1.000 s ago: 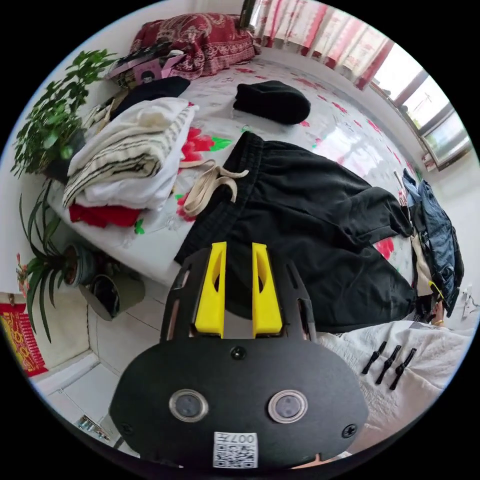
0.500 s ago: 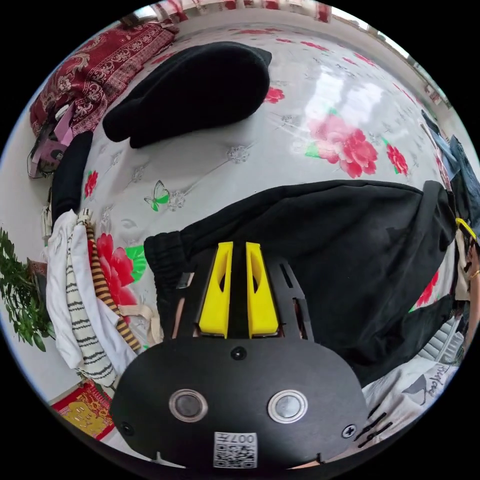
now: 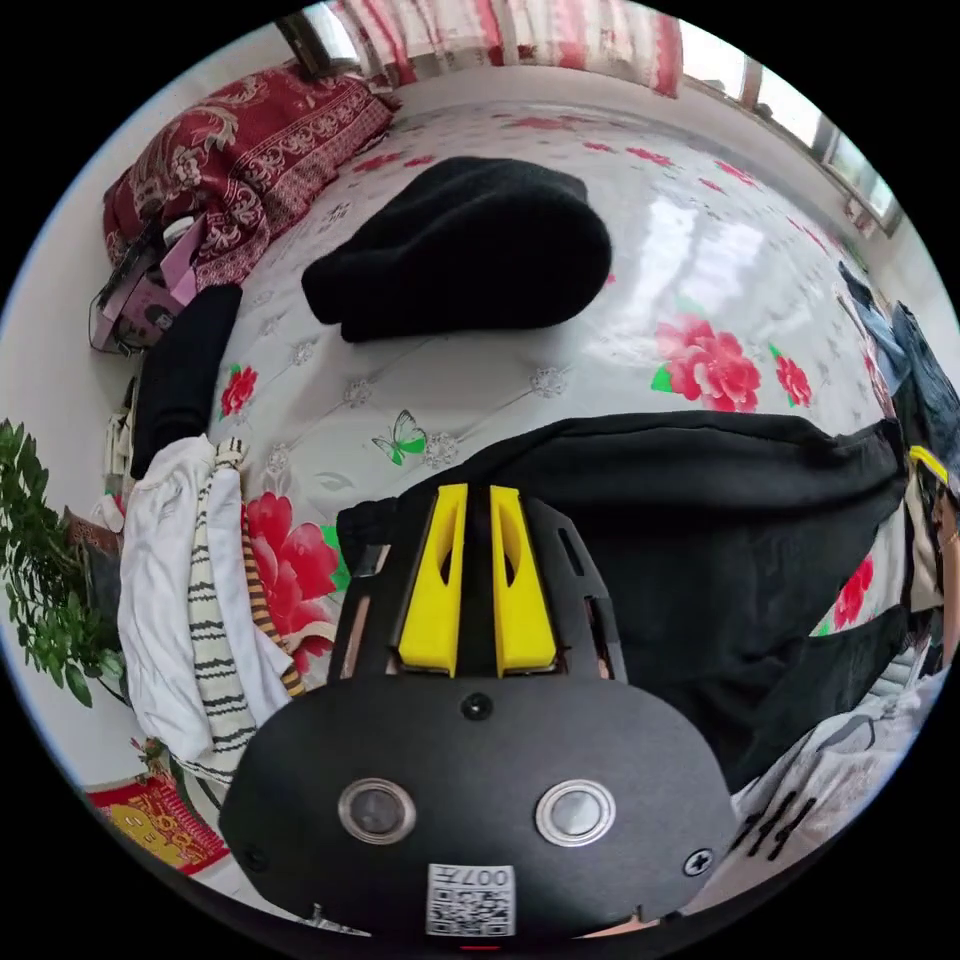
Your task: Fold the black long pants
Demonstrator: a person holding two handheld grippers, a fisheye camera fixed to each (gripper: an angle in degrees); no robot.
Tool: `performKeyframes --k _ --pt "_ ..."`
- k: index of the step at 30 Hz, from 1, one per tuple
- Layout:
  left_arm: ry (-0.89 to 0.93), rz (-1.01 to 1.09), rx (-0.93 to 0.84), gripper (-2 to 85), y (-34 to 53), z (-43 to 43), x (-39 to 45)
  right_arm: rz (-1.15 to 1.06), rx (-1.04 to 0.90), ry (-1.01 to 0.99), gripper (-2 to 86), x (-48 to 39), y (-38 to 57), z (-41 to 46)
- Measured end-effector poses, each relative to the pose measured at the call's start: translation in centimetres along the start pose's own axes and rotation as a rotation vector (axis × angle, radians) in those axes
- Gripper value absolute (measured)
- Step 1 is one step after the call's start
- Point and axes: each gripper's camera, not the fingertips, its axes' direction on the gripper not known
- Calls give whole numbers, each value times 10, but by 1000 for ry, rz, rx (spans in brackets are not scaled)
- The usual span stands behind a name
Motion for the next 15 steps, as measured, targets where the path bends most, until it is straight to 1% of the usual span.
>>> performKeyframes --k 2,4,7,8,9,10,11,12,13,14,15 --pt "15 68 36 78 -3 -9 5 -34 -18 0 64 3 -13 1" --pt "24 141 23 99 -12 -5 11 -110 -64 -8 79 -2 -34 15" --pt "44 242 -101 123 -35 26 22 -248 -135 -2 85 -26 -58 39" --pt "30 281 -179 127 -43 44 28 -275 -158 -1 85 -31 -62 45" --pt "38 327 -233 116 -48 57 33 -321 -223 4 79 -41 -67 58" --pt "69 345 -212 110 -50 54 32 -361 -313 6 69 -49 -69 73" --pt "73 330 -222 94 -55 58 29 -375 -366 7 62 -52 -69 81" --pt "122 307 -263 74 -61 60 24 -386 -474 10 46 -55 -66 94" --pt "126 294 -279 62 -63 61 22 -374 -510 34 29 -54 -64 96" --pt "132 275 -294 43 -65 60 18 -366 -499 44 25 -53 -63 92" --pt "136 260 -299 29 -64 59 16 -326 -431 61 16 -49 -64 75"
